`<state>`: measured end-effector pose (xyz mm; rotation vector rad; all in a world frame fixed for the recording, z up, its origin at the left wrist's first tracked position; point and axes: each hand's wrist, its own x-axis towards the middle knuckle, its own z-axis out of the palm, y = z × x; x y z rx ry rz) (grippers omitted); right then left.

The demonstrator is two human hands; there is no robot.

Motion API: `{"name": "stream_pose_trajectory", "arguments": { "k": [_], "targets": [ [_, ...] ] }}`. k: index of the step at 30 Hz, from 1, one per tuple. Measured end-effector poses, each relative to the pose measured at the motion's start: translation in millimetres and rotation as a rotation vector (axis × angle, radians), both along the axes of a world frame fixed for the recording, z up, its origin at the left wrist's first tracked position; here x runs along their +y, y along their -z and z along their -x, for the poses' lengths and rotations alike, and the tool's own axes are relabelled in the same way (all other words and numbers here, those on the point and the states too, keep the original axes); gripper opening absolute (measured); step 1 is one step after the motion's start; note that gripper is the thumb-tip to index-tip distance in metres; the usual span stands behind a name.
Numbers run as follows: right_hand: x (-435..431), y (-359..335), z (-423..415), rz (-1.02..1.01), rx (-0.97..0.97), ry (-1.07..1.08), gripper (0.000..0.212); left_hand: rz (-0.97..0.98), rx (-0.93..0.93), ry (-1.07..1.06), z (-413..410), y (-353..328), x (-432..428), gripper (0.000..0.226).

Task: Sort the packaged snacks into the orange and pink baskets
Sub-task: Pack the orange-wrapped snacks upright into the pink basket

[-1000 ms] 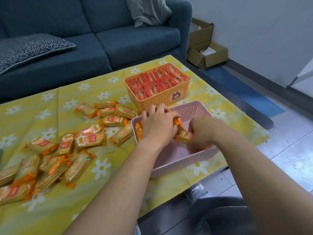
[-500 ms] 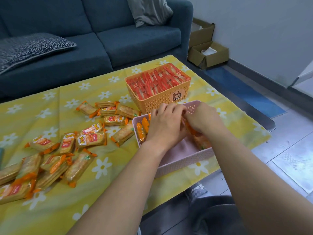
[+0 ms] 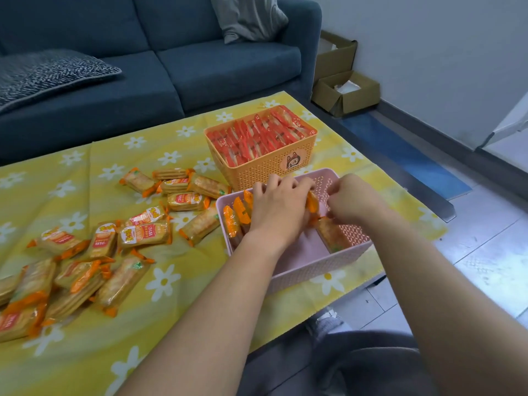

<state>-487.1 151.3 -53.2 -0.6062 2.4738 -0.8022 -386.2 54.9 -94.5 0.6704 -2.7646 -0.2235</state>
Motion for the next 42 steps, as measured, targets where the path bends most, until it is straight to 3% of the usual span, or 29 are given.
{"name": "stream_pose_trajectory", "arguments": {
  "k": [1, 3, 6, 11, 14, 17, 20, 24, 27, 31, 36, 38, 42],
  "targets": [
    [2, 3, -4, -0.134, 0.197, -0.088, 0.013, 0.011, 0.013, -0.035, 2, 1, 0, 0.041],
    [4, 11, -15, -0.305, 0.402, -0.207, 0.009, 0.019, 0.035, -0.102, 8, 2, 1, 0.038],
    [-1, 35, -24, -0.375, 0.451, -0.268, 0.032, 0.027, 0.033, -0.148, 13, 4, 0, 0.04],
    [-5, 46, -21, -0.469, 0.477, -0.32, 0.039, 0.033, 0.071, -0.161, 13, 5, -1, 0.046],
    [-4, 30, -18, -0.41, 0.458, -0.262, 0.036, 0.037, 0.058, -0.151, 11, 3, -2, 0.032],
    [-2, 11, -13, -0.308, 0.5, -0.171, 0.018, 0.028, 0.038, -0.141, 9, 3, -3, 0.026],
    [2, 0, -7, -0.147, 0.544, -0.033, 0.038, 0.011, 0.041, -0.143, 8, 1, -2, 0.024],
    [0, 9, -5, 0.017, 0.58, 0.013, 0.039, 0.007, 0.047, -0.144, 8, 1, -1, 0.024],
    [-4, 15, -4, 0.024, 0.518, -0.001, 0.035, -0.029, 0.045, -0.126, 7, 1, -2, 0.027],
    [-9, 9, -9, 0.026, 0.34, -0.089, 0.014, -0.066, 0.043, -0.072, 4, 0, -3, 0.034],
    [-11, 3, -9, -0.078, 0.246, -0.158, 0.019, -0.099, 0.059, -0.015, 0, -4, -7, 0.037],
    [-11, 1, -13, -0.108, 0.28, -0.137, 0.031, -0.155, 0.069, 0.018, -5, -11, -8, 0.038],
    [-13, -12, -34, -0.152, 0.565, -0.089, 0.04, -0.232, 0.174, 0.048, -22, -19, -10, 0.034]
  ]
}}
